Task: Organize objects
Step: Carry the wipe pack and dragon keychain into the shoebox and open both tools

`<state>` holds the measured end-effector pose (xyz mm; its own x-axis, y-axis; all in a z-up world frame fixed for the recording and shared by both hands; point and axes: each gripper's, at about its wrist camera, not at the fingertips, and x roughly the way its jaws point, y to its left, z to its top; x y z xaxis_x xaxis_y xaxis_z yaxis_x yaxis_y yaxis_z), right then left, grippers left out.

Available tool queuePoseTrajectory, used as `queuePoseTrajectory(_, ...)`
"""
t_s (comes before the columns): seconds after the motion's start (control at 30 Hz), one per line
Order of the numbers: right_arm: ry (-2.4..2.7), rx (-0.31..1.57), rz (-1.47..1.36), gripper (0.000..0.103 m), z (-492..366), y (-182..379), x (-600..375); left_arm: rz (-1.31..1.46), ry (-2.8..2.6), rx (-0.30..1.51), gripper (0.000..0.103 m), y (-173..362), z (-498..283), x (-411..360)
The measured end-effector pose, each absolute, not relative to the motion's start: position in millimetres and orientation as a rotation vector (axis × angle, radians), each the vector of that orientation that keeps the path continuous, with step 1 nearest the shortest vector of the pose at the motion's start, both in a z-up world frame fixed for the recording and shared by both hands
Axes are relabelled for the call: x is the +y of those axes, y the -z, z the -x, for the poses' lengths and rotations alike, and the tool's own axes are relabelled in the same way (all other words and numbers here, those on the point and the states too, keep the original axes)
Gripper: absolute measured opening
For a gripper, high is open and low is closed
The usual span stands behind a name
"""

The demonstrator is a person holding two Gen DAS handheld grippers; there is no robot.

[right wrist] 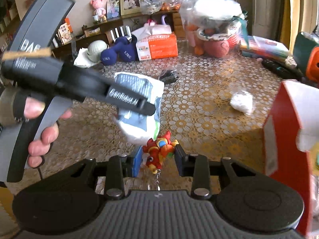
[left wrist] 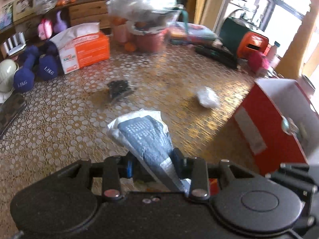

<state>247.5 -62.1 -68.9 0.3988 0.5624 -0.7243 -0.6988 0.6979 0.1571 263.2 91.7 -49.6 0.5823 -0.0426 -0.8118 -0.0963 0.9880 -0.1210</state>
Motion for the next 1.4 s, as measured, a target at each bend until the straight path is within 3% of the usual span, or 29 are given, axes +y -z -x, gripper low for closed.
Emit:
queuePoseTrajectory(0.8, -0.69, 0.734, 0.098, 0.034, -226, -41, -205, -0.029, 0.157, 0.886, 0.037, -42, -209, -40)
queuePoseTrajectory(1.4, -0.423, 0.747, 0.037, 0.034, -293, -28, -317, -0.12, 0.274, 0.869, 0.037, -46, -263, -138)
